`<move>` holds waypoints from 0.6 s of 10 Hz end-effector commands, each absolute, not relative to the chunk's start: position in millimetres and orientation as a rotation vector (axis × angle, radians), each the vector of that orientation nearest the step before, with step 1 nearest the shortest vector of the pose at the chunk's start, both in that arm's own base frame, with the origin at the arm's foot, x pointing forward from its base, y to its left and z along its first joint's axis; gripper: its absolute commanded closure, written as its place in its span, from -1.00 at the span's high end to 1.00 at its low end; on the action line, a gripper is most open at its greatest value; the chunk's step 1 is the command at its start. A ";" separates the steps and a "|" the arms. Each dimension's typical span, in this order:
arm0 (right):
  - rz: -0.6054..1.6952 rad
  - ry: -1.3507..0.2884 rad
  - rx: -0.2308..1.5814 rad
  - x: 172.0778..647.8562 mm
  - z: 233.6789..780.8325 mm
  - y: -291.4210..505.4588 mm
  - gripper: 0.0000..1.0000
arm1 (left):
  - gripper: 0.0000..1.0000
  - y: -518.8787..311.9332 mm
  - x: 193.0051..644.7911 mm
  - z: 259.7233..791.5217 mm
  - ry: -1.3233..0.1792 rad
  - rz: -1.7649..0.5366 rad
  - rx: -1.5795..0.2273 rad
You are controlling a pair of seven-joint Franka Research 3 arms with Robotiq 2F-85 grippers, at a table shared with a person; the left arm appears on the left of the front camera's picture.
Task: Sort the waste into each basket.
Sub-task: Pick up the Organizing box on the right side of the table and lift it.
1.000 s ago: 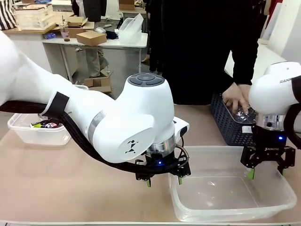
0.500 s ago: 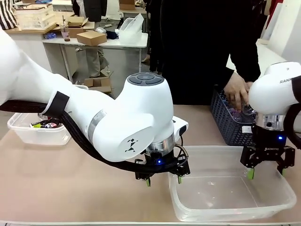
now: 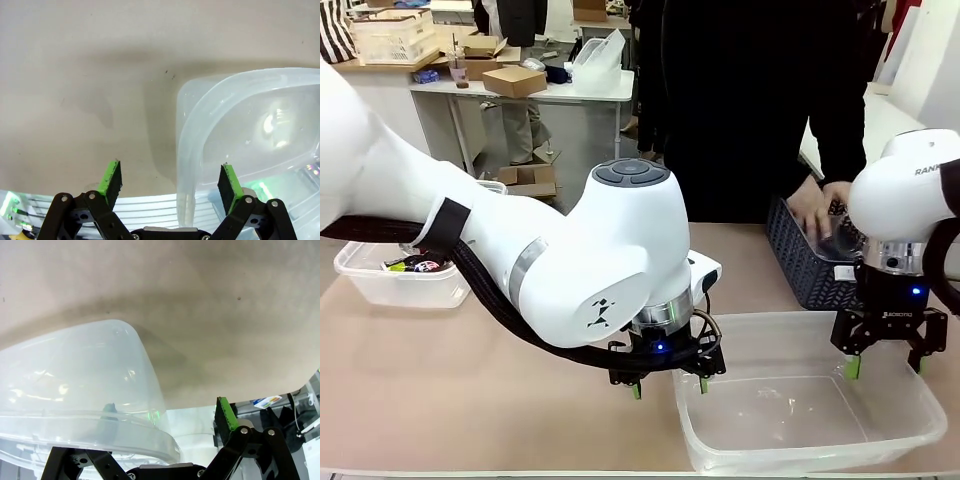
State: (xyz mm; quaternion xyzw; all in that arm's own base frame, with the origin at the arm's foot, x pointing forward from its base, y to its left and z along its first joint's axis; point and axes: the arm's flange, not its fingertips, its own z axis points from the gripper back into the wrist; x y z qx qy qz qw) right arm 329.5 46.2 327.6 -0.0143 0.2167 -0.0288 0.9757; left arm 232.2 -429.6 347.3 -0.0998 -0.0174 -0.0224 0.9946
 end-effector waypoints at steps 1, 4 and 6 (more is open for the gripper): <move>-0.060 0.440 -0.025 324.2 322.4 47.2 1.00 | 1.00 -434.4 235.1 348.5 -0.051 -0.060 -0.219; -0.057 0.437 -0.028 329.5 327.6 46.7 1.00 | -1.00 -435.6 233.7 351.3 -0.056 -0.078 -0.205; -0.019 0.392 -0.017 321.6 333.5 43.6 -0.12 | -1.00 -435.2 233.6 352.6 -0.066 -0.069 -0.207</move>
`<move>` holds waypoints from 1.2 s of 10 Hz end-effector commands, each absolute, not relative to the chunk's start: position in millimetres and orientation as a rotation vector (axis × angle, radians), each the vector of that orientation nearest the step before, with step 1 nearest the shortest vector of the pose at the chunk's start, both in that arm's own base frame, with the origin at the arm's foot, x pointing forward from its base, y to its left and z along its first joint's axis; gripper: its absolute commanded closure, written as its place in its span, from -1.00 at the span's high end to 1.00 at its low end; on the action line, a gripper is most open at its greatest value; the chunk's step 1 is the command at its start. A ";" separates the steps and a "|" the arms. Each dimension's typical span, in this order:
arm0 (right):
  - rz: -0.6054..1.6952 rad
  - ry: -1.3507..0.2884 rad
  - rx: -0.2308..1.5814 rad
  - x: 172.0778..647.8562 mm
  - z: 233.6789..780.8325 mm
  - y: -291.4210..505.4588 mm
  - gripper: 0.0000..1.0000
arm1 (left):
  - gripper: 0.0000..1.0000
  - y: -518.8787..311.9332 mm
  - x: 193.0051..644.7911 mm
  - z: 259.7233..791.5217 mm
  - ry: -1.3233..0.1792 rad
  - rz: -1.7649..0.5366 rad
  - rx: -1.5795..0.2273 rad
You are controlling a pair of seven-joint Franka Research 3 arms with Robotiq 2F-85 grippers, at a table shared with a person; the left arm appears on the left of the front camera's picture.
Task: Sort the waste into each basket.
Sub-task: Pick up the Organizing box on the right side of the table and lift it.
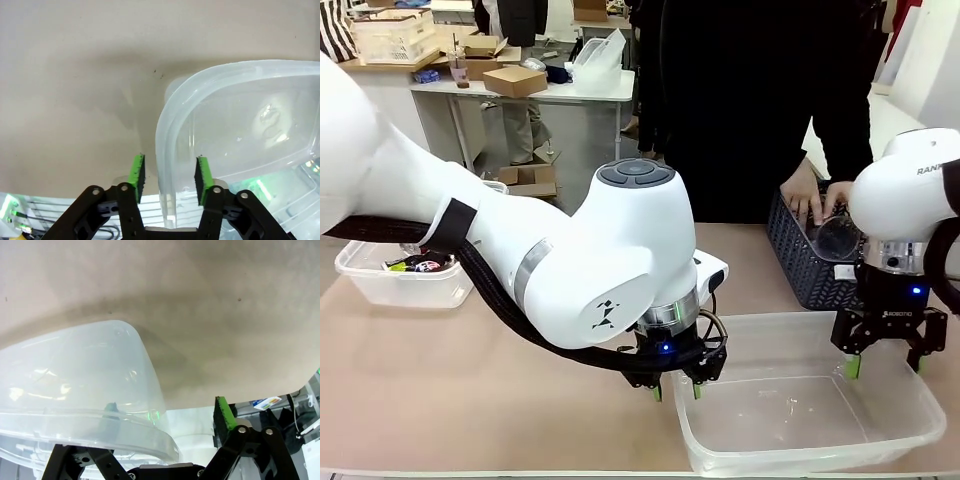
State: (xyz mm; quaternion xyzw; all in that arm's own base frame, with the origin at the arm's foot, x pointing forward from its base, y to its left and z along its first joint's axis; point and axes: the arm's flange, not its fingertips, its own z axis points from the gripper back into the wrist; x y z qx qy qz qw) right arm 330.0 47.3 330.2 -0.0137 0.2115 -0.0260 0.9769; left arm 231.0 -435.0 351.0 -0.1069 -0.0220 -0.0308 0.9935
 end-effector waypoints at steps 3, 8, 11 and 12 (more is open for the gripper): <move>-0.020 0.339 -0.008 306.6 354.2 36.7 -0.23 | -1.00 -435.1 233.7 353.3 -0.074 -0.064 -0.210; 0.026 0.347 0.024 310.6 341.2 42.8 -1.00 | -1.00 -430.2 233.1 357.3 -0.095 -0.034 -0.235; -0.002 0.356 0.035 310.2 349.4 41.8 -1.00 | -1.00 -420.7 235.4 365.5 -0.099 -0.021 -0.231; -0.015 0.375 0.053 312.0 360.3 44.2 -1.00 | -1.00 -414.2 236.8 373.0 -0.099 -0.015 -0.225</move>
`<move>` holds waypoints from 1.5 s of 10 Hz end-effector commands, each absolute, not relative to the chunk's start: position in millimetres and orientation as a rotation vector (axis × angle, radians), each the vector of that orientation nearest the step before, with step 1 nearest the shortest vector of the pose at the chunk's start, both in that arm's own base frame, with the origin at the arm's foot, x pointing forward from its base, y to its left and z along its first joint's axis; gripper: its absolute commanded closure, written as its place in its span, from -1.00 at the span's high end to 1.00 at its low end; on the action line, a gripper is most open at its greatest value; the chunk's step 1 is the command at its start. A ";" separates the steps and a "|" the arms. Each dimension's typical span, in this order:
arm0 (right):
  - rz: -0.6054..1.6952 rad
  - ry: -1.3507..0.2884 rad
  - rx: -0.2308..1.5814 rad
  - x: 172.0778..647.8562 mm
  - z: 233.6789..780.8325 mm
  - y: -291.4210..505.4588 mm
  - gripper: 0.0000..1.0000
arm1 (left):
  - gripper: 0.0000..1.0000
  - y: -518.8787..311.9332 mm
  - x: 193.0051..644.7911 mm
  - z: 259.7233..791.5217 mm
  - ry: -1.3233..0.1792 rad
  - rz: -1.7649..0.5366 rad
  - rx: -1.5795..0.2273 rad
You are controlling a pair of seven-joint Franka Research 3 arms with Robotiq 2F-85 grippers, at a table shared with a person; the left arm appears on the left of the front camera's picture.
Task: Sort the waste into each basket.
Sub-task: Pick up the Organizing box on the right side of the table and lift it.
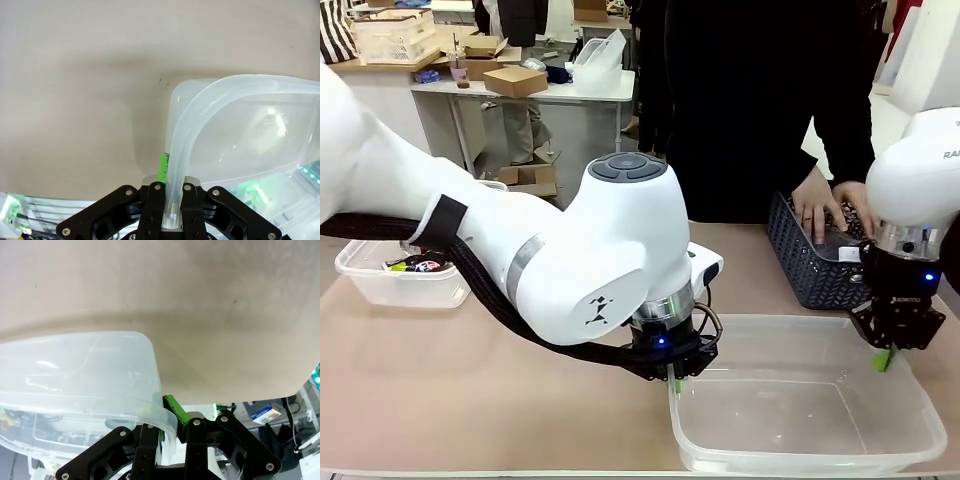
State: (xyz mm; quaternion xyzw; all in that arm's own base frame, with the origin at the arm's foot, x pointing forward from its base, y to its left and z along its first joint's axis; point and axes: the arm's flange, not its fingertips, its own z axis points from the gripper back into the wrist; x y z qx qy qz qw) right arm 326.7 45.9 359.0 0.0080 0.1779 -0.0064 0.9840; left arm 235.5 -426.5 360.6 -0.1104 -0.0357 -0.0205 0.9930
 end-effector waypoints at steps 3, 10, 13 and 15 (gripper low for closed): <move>0.010 0.372 0.024 324.3 424.4 65.0 -1.00 | -1.00 -388.0 243.1 409.5 -0.082 0.047 -0.183; 0.081 0.471 0.024 400.2 516.7 140.7 -1.00 | -1.00 -347.5 240.4 493.9 -0.147 0.103 -0.235; 0.081 0.471 0.024 400.2 516.7 140.7 -1.00 | -1.00 -347.5 240.4 493.9 -0.147 0.103 -0.235; 0.125 0.448 -0.009 427.8 521.6 152.8 -0.89 | -0.93 -334.5 266.1 508.0 -0.171 0.085 -0.249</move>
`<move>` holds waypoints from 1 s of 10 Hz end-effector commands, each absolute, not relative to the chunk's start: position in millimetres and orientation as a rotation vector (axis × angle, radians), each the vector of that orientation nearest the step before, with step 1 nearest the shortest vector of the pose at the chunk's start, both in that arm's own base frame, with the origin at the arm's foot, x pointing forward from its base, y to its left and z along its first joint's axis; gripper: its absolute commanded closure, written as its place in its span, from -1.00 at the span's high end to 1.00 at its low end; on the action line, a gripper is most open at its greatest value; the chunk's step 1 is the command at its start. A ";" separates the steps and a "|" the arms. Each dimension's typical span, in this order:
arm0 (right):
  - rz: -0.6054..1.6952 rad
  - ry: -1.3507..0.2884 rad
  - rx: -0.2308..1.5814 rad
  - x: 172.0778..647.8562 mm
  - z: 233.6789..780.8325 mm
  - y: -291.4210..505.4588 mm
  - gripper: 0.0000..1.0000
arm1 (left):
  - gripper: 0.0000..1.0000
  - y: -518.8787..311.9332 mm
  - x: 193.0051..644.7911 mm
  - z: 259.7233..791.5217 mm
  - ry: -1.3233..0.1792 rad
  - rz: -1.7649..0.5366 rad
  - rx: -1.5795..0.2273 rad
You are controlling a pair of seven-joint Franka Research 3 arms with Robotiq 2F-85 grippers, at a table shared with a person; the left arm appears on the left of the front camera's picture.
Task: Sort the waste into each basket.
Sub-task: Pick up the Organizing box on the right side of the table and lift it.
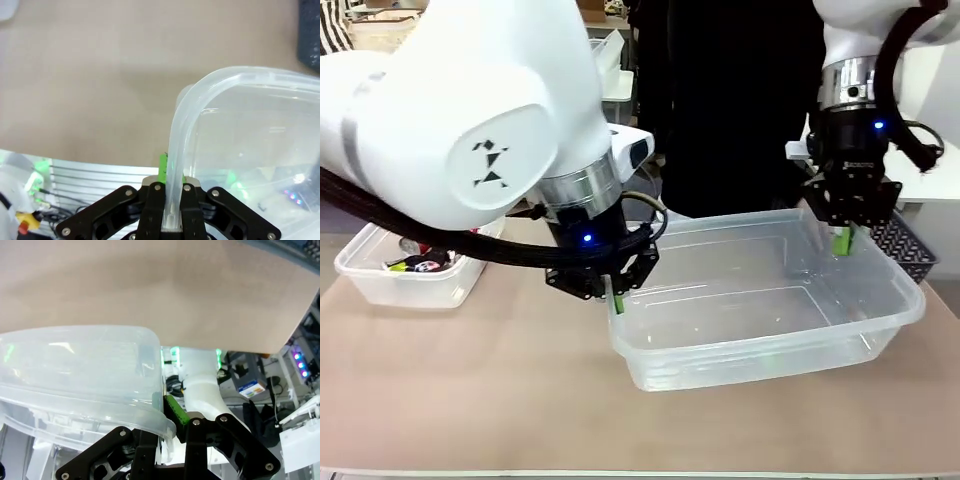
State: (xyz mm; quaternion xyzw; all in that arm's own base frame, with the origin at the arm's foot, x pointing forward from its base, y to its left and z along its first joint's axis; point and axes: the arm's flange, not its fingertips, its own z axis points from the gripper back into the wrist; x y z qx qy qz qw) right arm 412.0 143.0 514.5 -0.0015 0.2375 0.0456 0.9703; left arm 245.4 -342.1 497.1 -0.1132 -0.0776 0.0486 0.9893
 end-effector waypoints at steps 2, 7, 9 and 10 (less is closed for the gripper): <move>0.131 0.387 -0.004 466.5 529.0 165.1 -0.89 | -0.93 -310.5 322.6 527.8 -0.197 0.155 -0.223; 0.129 0.354 0.108 515.5 550.3 197.7 -0.89 | -0.93 -273.1 419.6 509.5 -0.266 0.277 -0.094; 0.096 0.427 0.126 537.1 537.3 198.9 -0.89 | -0.93 -273.4 432.1 506.8 -0.301 0.267 -0.127; 0.084 0.454 0.162 548.0 530.0 198.3 -0.89 | -0.93 -273.6 431.6 506.7 -0.300 0.264 -0.132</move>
